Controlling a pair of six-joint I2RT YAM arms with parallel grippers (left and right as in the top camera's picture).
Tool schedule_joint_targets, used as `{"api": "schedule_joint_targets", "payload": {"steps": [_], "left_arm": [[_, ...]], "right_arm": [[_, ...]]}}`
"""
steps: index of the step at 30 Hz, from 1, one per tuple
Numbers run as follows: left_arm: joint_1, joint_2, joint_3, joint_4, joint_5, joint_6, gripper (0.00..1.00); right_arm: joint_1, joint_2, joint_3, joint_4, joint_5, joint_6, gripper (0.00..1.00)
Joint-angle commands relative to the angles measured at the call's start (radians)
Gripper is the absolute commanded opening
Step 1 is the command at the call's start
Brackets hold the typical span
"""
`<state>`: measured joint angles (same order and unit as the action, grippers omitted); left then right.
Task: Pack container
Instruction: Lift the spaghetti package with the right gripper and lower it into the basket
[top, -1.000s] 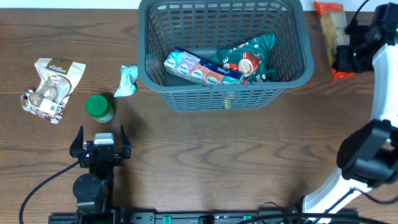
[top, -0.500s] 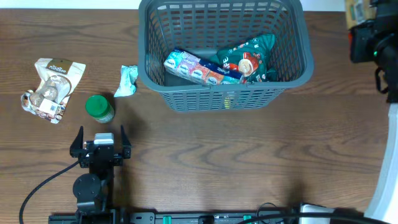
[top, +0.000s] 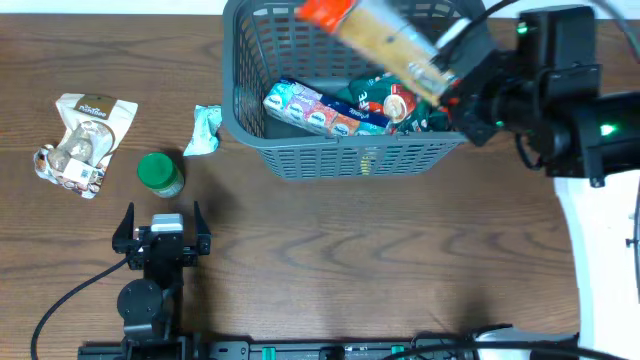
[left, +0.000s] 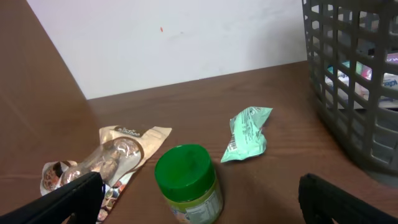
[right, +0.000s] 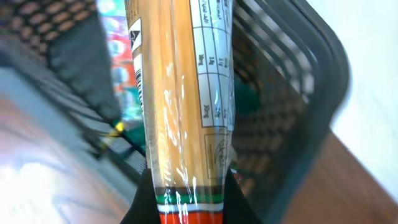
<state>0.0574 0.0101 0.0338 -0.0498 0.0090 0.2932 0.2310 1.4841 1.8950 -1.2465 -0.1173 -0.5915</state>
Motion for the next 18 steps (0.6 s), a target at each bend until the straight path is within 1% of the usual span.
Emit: {"api": "schedule_joint_targets", "payload": {"steps": [1, 9, 13, 18], "left_arm": [[0.003, -0.006, -0.029, -0.019, -0.001, 0.013, 0.99], [0.003, -0.006, -0.029, -0.019, -0.001, 0.013, 0.98], [0.003, -0.006, -0.029, -0.019, -0.001, 0.013, 0.99], [0.003, -0.006, -0.029, -0.019, -0.001, 0.013, 0.99]], "right_arm": [[0.034, -0.032, 0.034, 0.019, -0.034, -0.058, 0.01], [0.045, -0.029, 0.034, -0.023, -0.038, -0.124, 0.01], [0.045, -0.019, 0.034, -0.03, -0.082, -0.156, 0.01], [0.045, 0.028, 0.034, -0.035, -0.082, -0.158, 0.01]]}}
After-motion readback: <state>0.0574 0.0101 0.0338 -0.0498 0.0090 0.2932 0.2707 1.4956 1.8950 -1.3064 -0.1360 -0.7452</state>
